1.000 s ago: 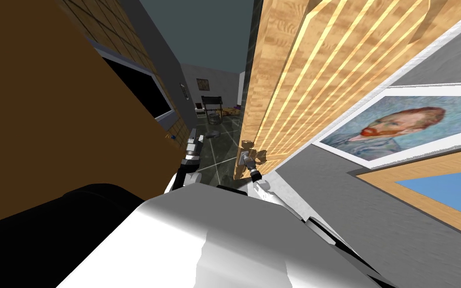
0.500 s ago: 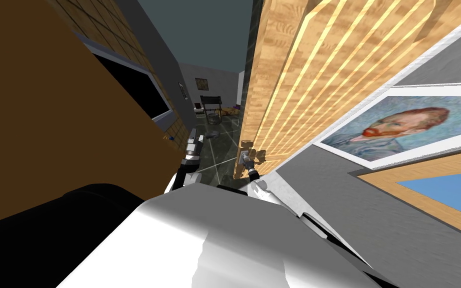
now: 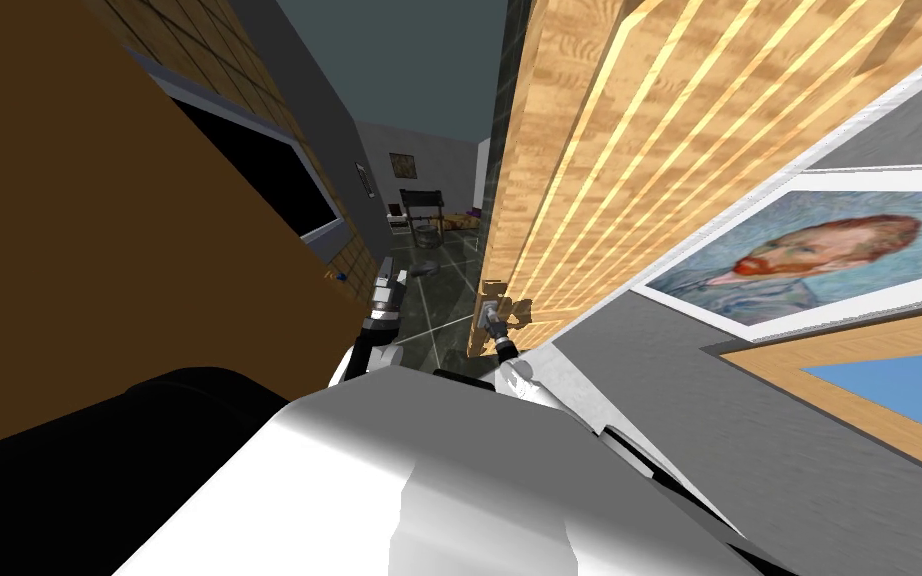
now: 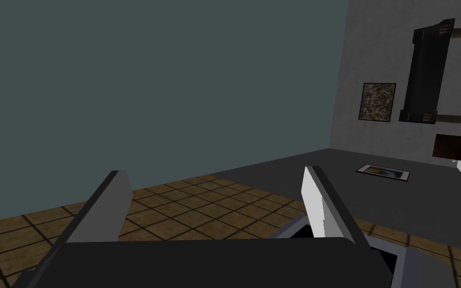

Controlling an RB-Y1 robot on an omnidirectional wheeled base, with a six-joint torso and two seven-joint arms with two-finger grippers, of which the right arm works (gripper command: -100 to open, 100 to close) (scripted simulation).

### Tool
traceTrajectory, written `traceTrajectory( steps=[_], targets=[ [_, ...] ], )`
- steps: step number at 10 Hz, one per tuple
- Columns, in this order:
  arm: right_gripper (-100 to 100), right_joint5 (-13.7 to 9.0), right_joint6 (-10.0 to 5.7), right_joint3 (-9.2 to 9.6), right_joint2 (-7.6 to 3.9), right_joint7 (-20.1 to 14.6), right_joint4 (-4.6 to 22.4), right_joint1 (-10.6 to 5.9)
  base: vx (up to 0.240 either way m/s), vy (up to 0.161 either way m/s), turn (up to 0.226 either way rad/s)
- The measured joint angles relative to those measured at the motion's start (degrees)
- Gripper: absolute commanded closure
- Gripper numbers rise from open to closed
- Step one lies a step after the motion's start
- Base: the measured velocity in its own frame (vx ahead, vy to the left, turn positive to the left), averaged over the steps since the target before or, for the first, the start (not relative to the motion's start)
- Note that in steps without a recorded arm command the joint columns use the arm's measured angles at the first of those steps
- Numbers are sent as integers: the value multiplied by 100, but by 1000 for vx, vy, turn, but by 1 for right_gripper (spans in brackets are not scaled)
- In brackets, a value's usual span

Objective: Push the door open

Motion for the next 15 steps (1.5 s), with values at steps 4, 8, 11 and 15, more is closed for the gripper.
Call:
traceTrajectory(
  steps=[4, 8, 11, 15],
  targets=[
    [100, -21, 6, 25, 4, -115, 85, -80, -2, 2, 4],
    [100, -139, 35, 80, 90, -260, 125, -98, 16, 9, -10],
    [100, -178, 11, 61, 1, -328, -18, -45, 5, 5, -1],
    [100, -190, -52, 48, 50, -277, 17, -80, -2, 0, 1]
  ],
)
